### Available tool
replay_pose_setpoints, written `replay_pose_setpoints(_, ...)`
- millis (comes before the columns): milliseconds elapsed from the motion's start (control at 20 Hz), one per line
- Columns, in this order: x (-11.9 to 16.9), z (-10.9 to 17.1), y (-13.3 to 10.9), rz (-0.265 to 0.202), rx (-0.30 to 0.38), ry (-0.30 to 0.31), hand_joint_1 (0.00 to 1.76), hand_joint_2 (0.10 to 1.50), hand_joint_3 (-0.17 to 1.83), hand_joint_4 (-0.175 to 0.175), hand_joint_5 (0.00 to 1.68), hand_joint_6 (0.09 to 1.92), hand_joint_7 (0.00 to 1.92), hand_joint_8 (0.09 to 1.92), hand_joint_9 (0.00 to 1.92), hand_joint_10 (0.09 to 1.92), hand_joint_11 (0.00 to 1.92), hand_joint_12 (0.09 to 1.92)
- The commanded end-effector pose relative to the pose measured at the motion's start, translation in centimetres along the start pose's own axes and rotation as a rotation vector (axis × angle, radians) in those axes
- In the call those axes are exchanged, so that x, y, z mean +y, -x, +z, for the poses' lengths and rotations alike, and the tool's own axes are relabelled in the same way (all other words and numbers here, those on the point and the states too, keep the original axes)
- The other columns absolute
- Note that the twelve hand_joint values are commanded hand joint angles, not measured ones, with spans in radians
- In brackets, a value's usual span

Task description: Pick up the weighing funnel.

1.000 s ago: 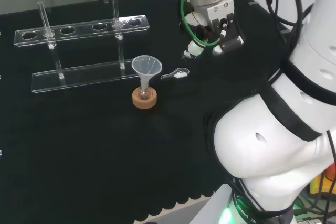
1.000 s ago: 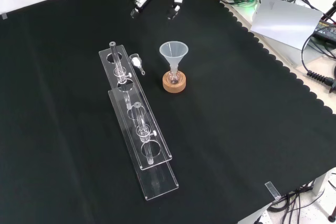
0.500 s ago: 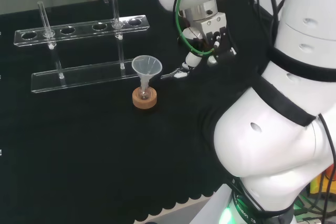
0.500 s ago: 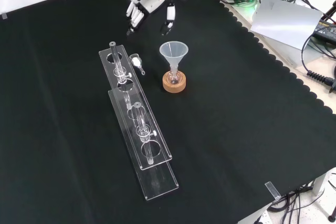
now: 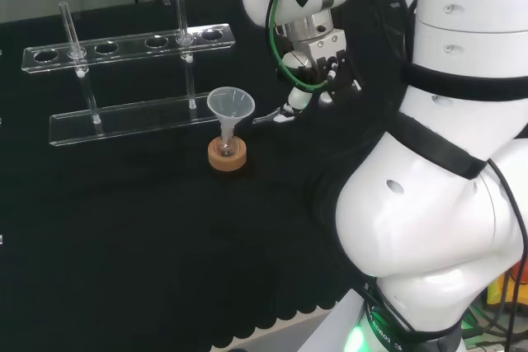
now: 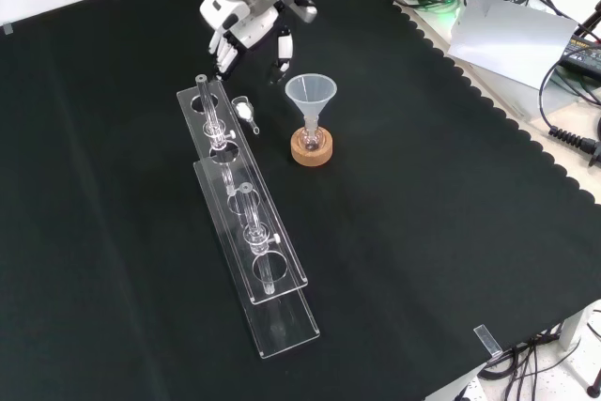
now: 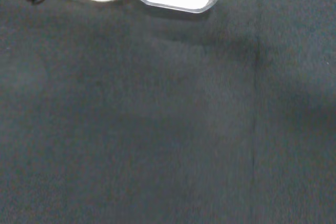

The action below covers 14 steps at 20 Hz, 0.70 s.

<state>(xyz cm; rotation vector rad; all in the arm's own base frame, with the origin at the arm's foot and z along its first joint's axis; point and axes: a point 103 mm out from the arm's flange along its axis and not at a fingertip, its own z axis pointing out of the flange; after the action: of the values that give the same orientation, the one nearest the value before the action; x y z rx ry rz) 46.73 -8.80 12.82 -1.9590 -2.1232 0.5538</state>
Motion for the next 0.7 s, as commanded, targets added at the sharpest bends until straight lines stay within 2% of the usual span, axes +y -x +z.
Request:
replay_pose_setpoints(50, 1.6, 0.3, 0.4, 0.0, -0.012, -0.001, 0.86, 0.64, 0.63, -0.064, 0.52, 0.09, 0.49, 0.72, 0.73, 0.55, 0.51, 1.27)
replay_pose_setpoints(700, 2.6, 2.2, 0.4, -0.004, -0.024, -0.026, 0.87, 0.62, 0.64, -0.057, 0.6, 0.1, 0.49, 0.72, 0.72, 0.55, 0.49, 1.27)
